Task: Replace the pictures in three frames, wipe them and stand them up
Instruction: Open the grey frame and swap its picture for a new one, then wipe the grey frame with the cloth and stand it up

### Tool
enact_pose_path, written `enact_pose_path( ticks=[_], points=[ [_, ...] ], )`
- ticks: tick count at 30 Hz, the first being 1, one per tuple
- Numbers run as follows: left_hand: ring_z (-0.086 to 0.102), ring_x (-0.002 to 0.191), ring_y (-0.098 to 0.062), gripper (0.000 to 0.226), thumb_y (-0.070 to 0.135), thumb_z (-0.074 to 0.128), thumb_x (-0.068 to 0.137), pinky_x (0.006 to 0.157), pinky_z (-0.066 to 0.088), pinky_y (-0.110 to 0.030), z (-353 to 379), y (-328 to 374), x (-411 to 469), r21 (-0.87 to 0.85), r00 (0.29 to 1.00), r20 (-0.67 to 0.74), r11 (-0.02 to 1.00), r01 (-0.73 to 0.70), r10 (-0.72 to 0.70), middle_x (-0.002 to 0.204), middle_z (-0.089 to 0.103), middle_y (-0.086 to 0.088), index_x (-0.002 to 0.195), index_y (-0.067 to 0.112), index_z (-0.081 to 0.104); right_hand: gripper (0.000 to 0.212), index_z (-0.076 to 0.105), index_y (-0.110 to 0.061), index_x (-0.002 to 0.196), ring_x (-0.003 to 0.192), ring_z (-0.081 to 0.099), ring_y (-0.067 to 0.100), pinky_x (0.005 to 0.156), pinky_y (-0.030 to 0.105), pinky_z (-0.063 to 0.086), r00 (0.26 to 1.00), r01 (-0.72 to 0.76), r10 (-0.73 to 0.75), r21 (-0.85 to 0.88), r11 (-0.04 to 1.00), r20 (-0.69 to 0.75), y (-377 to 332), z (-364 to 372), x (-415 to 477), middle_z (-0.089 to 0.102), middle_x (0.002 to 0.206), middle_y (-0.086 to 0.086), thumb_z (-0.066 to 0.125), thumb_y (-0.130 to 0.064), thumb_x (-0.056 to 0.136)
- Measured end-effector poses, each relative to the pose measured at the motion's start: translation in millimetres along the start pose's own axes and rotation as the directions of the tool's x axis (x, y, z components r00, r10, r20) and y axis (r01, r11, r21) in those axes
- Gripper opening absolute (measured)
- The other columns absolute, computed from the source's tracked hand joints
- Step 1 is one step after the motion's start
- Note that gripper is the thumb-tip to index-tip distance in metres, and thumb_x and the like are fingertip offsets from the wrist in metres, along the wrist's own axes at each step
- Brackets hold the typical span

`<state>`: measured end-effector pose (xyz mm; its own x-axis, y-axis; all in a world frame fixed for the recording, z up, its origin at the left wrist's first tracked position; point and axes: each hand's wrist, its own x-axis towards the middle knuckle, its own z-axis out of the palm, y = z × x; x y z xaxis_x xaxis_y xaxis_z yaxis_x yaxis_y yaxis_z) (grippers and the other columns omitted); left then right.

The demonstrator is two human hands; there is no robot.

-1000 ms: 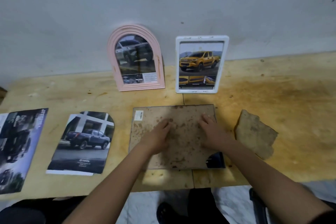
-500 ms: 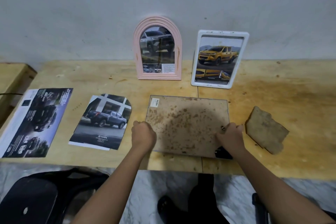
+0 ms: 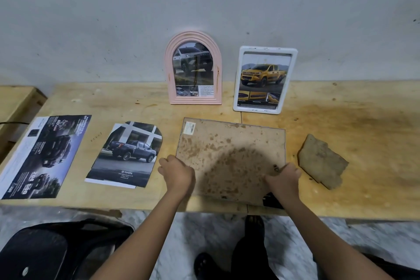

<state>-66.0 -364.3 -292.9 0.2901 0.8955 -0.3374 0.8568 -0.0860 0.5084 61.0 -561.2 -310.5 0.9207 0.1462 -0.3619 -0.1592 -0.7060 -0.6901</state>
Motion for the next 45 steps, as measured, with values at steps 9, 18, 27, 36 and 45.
enact_pose_path(
  ticks=[9, 18, 27, 36, 45],
  points=[
    [0.037, 0.118, -0.035, 0.031, 0.008, 0.033, 0.097, 0.098, 0.031, -0.039, -24, 34, 9, -0.416, 0.968, -0.241, 0.895, -0.162, 0.063, 0.129, 0.035, -0.018, 0.122, -0.002, 0.048, 0.031, 0.04, -0.007, 0.121, 0.077, 0.047, -0.003, 0.067, 0.014, 0.042, 0.938, 0.309, -0.181, 0.481, 0.82, -0.295, -38, -23, -8, 0.039, 0.112, 0.006, 0.045, -0.028, 0.097],
    [0.052, 0.091, -0.016, 0.026, 0.022, 0.029, 0.098, 0.081, 0.045, -0.03, -17, 28, 6, -0.893, 0.997, 0.057, 0.45, 0.027, 0.052, 0.098, 0.054, 0.0, 0.098, 0.02, 0.055, 0.02, 0.042, -0.027, 0.103, 0.075, 0.06, 0.001, 0.068, 0.017, 0.051, 0.989, 0.149, -0.071, 0.849, 0.508, -0.131, -18, -36, -1, 0.051, 0.09, -0.004, 0.024, -0.019, 0.104],
    [0.072, 0.077, -0.021, 0.026, 0.016, 0.035, 0.1, 0.07, 0.059, -0.031, -18, -20, -1, -0.855, 0.841, 0.511, 0.003, 0.519, 0.178, 0.087, 0.072, -0.016, 0.11, 0.001, 0.054, 0.02, 0.055, -0.019, 0.098, 0.068, 0.065, 0.014, 0.053, 0.027, 0.055, 0.989, -0.145, 0.042, 0.934, 0.327, 0.139, 23, -42, -3, 0.059, 0.092, 0.005, 0.037, -0.012, 0.098],
    [0.07, 0.077, -0.02, 0.024, 0.004, 0.04, 0.097, 0.059, 0.059, -0.024, -9, -46, 13, -0.831, 0.844, 0.528, 0.264, 0.49, 0.094, 0.101, 0.064, -0.021, 0.112, -0.005, 0.057, 0.022, 0.058, -0.007, 0.113, 0.086, 0.061, 0.023, 0.07, 0.035, 0.051, 0.958, -0.274, 0.152, 0.612, 0.741, 0.245, 30, -54, 43, 0.064, 0.103, 0.012, 0.044, -0.006, 0.095],
    [0.05, 0.099, -0.02, 0.028, 0.004, 0.042, 0.095, 0.077, 0.042, -0.029, 23, -36, 12, -0.634, 0.978, 0.196, 0.752, 0.183, -0.073, 0.111, 0.057, -0.007, 0.118, 0.006, 0.059, 0.042, 0.047, -0.01, 0.133, 0.125, 0.044, 0.028, 0.098, 0.037, 0.04, 0.991, 0.064, -0.054, 0.081, 0.995, -0.123, 29, -60, 73, 0.048, 0.137, 0.013, 0.054, -0.02, 0.092]
  ],
)
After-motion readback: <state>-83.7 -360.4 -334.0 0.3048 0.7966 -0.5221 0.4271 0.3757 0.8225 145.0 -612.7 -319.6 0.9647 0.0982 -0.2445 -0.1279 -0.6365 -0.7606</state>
